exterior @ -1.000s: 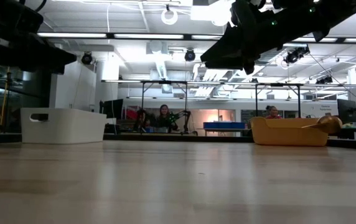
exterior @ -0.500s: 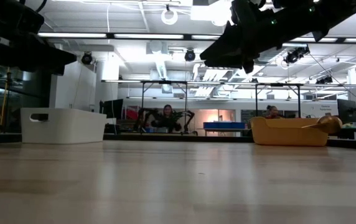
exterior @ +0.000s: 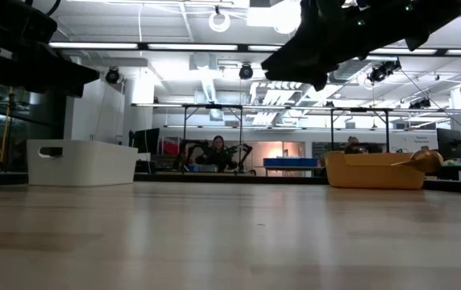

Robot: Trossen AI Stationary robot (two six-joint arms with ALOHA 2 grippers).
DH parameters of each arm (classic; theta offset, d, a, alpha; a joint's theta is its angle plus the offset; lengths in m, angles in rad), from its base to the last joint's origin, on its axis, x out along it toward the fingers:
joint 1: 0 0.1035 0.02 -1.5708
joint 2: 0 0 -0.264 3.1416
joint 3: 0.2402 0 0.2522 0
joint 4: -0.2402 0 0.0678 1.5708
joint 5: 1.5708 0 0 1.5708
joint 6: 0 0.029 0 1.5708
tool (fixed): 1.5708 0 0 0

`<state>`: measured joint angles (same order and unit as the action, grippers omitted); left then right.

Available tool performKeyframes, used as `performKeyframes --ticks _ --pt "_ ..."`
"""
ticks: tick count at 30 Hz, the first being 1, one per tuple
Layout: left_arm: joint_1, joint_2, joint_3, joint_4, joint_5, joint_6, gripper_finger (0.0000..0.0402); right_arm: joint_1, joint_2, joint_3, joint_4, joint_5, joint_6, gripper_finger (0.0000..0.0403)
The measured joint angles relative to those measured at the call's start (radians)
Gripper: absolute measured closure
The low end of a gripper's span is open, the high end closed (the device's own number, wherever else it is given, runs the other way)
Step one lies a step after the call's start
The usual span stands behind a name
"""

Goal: Sort silverware by color (type)
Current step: Return to Home Position

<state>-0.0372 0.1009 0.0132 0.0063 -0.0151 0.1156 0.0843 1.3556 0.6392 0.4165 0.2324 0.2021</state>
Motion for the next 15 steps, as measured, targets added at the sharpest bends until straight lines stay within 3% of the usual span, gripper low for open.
performKeyframes --ticks 5,10,15 --pt "0.000 0.001 0.000 0.001 0.000 0.000 0.0401 -0.006 -0.099 -0.051 -0.047 0.061 -0.002 0.0263" --pt "0.000 0.001 0.000 0.000 0.000 0.000 0.0401 -0.009 -0.318 -0.289 0.153 0.135 0.024 0.0263" --pt "0.000 0.001 0.000 0.000 0.000 0.000 0.0401 -0.037 -0.496 -0.464 0.388 0.001 0.017 0.0263"
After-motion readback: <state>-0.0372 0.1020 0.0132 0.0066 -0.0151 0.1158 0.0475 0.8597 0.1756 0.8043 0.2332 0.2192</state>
